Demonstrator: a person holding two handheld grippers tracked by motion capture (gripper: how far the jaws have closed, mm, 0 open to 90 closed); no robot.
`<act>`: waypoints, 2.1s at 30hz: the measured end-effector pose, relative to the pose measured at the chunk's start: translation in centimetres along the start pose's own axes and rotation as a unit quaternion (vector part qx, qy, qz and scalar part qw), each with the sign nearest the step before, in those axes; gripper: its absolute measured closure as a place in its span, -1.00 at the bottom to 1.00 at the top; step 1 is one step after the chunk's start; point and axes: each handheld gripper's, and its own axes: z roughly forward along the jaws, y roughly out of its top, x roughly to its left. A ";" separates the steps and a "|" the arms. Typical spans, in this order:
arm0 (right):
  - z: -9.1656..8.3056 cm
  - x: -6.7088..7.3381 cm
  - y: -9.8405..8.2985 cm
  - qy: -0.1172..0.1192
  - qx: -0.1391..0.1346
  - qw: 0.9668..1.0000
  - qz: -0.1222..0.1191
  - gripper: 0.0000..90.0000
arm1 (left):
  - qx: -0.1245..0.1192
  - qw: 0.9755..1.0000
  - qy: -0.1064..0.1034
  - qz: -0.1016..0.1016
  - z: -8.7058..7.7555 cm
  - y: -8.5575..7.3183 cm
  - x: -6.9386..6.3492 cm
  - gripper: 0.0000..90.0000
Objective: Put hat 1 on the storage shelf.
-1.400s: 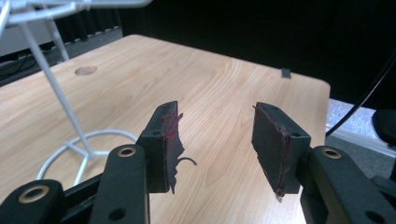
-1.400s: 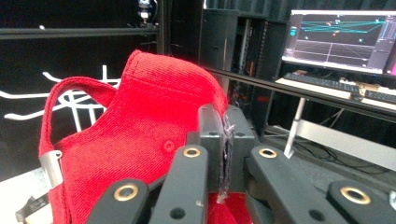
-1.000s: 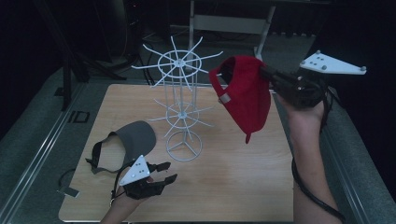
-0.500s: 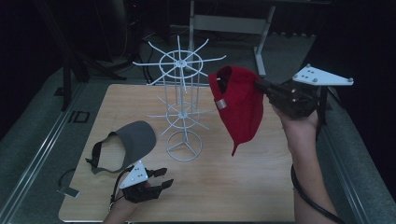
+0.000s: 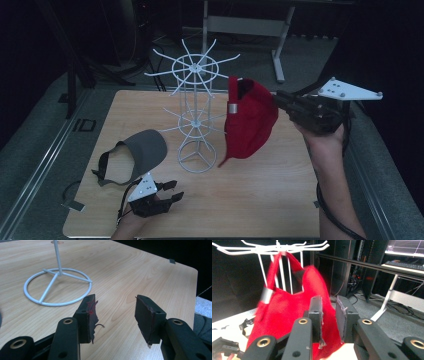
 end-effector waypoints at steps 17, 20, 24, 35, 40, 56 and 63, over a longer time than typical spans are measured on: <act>-2.9 -1.0 -4.5 -0.004 0.020 1.000 0.015 0.21 | -0.002 1.000 -0.001 -0.002 -0.2 -0.2 0.2 0.15; -2.9 -1.5 -6.0 -0.008 0.034 0.999 0.021 0.11 | -0.002 1.000 -0.002 0.000 -0.2 -0.2 0.1 0.15; -2.8 -2.1 -8.3 -0.013 0.053 0.998 0.028 -0.09 | -0.002 1.000 -0.001 -0.001 -0.2 -0.2 0.1 0.15; -2.1 -3.9 -14.9 -0.047 0.091 0.991 0.080 -0.57 | 0.002 1.000 0.000 -0.002 -0.2 -0.3 0.2 0.15; -1.9 -4.6 -17.9 -0.056 0.106 0.988 0.098 -0.61 | 0.001 1.000 0.000 -0.003 -0.3 -0.3 0.2 0.16; -2.1 -5.4 -26.1 -0.117 0.147 0.975 0.117 -0.63 | 0.004 1.000 0.001 -0.007 -0.2 -0.5 0.3 0.16; -3.1 -5.6 -28.6 -0.147 0.142 0.971 0.121 -0.63 | 0.006 1.000 0.002 -0.006 -0.2 -0.5 0.3 0.16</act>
